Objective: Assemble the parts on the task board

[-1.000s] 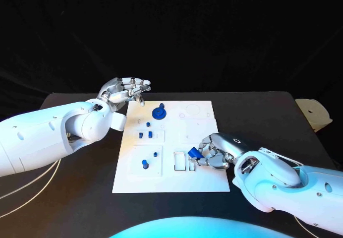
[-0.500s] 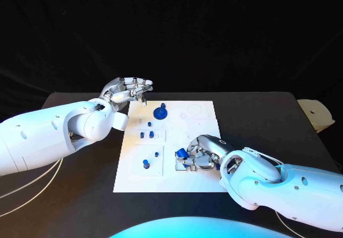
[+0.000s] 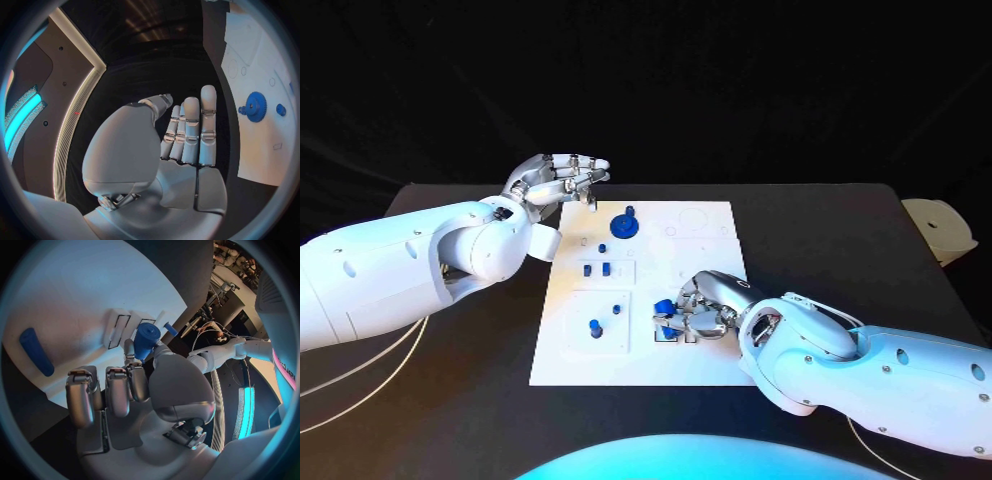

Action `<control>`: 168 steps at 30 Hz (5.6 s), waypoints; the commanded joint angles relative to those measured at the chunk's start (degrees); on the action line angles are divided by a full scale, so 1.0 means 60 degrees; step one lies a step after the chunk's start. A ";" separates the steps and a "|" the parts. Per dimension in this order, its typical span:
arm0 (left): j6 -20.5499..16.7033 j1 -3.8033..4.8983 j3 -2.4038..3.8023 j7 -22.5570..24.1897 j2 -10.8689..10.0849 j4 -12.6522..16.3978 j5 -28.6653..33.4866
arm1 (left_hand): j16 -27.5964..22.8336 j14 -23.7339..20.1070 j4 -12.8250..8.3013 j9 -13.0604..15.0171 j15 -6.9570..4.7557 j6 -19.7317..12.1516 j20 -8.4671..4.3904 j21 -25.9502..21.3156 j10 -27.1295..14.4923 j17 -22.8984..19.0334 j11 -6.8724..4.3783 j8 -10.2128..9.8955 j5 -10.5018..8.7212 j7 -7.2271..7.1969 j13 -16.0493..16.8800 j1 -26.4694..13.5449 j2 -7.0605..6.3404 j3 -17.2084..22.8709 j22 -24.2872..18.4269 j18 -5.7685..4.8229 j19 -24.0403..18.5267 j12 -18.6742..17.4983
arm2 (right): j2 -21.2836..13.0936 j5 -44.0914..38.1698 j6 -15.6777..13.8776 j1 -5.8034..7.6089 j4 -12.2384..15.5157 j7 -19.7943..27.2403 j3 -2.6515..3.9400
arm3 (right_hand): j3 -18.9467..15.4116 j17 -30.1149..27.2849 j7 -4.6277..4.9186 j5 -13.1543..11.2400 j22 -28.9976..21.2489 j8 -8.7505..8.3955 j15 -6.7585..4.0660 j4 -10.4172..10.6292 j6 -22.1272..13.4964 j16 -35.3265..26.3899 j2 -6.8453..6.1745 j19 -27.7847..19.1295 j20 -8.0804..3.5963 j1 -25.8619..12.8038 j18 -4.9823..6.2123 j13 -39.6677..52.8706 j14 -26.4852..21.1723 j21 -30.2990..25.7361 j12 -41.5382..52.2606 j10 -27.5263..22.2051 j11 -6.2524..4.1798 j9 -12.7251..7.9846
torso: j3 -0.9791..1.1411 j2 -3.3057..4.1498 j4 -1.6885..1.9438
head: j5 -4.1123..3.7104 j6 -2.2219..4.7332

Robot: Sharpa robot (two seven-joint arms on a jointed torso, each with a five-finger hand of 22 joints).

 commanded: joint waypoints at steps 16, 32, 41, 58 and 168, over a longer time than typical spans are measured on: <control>0.0151 0.0006 0.0006 0.0027 -0.0013 0.0034 0.0036 | 0.0043 -0.0064 0.0016 -0.0008 0.0011 -0.0057 0.0071 -0.0053 -0.0067 -0.0008 0.0021 0.0051 0.0020 -0.0018 0.0016 -0.0097 0.0016 0.0038 -0.0015 0.0145 -0.0019 0.0061 | -0.0019 -0.0519 0.0397 -0.0033 -0.0007 -0.0228 -0.0033 | -0.0834 0.1319 -0.0471 -0.0211 0.2515 0.0366 -0.0108 0.0006 0.0313 0.0059 0.0089 0.0998 -0.0101 -0.0956 -0.0064 0.1058 0.0758 0.0042 0.0044 0.0249 -0.0104 0.0213 | 0.0000 -0.0005 -0.0009 | 0.0019 -0.0025; 0.0157 0.0005 0.0006 0.0020 -0.0012 0.0011 0.0036 | 0.0043 -0.0064 0.0016 -0.0008 0.0011 -0.0057 0.0071 -0.0053 -0.0067 -0.0008 0.0021 0.0051 0.0020 -0.0018 0.0016 -0.0097 0.0016 0.0038 -0.0015 0.0145 -0.0019 0.0061 | -0.1165 -0.0561 -0.0719 0.0196 0.0648 0.0500 -0.0011 | -0.1621 0.1259 -0.0409 -0.0304 0.2515 0.0438 -0.0069 -0.0060 -0.0056 0.0018 0.0215 0.0998 -0.0073 0.0720 -0.0064 0.0967 0.0743 0.0042 -0.0216 0.0146 -0.0052 0.0217 | 0.0000 -0.0031 -0.0027 | -0.0114 0.0040; 0.0163 0.0005 0.0006 0.0028 0.0014 -0.0002 0.0036 | 0.0043 -0.0064 0.0016 -0.0008 0.0011 -0.0057 0.0071 -0.0053 -0.0067 -0.0008 0.0021 0.0051 0.0020 -0.0018 0.0016 -0.0097 0.0016 0.0038 -0.0015 0.0145 -0.0019 0.0061 | -0.2500 -0.0570 -0.0353 0.0456 0.0835 0.0707 -0.0021 | -0.1899 0.1234 -0.0247 -0.0300 0.2515 0.0094 0.0042 -0.0054 -0.0318 -0.0002 0.0153 0.0998 0.0019 0.1374 -0.0064 0.0840 0.0732 0.0042 -0.0440 0.0029 0.0082 0.0000 | 0.0016 -0.0048 -0.0094 | -0.0232 0.0093; 0.0183 0.0004 0.0004 0.0034 0.0044 -0.0020 0.0040 | 0.0059 -0.0072 0.0000 -0.0006 0.0014 -0.0071 0.0075 -0.0057 -0.0100 -0.0026 0.0024 0.0073 0.0019 -0.0016 0.0023 -0.0129 0.0019 0.0058 -0.0017 0.0146 -0.0020 0.0112 | -0.2931 -0.1432 0.0191 -0.0085 0.0688 0.0239 -0.0101 | -0.1964 0.1237 -0.0221 -0.0254 0.2515 0.0016 0.0068 -0.0042 -0.0304 -0.0004 0.0191 0.0998 0.0046 0.1507 -0.0064 0.0824 0.0731 0.0042 -0.0473 0.0017 0.0107 -0.0058 | 0.0011 -0.0035 -0.0058 | -0.0340 0.0087; 0.0182 0.0005 0.0003 -0.0003 -0.0026 0.0047 0.0041 | 0.0083 -0.0085 -0.0045 -0.0004 0.0012 -0.0094 0.0074 -0.0059 -0.0160 -0.0059 0.0023 0.0111 0.0031 -0.0017 0.0027 -0.0143 0.0060 0.0131 -0.0019 0.0148 -0.0018 0.0190 | -0.0630 0.0791 -0.0155 -0.0223 0.0029 0.0014 -0.0098 | 0.3278 0.1478 -0.0376 0.0018 0.2515 -0.0079 -0.0045 -0.0022 0.0293 0.0031 -0.1689 0.0998 -0.0049 -0.1358 -0.0064 0.1216 0.0776 0.0042 -0.0269 0.0266 -0.0026 0.0187 | 0.0007 -0.0048 -0.0086 | -0.0094 -0.0113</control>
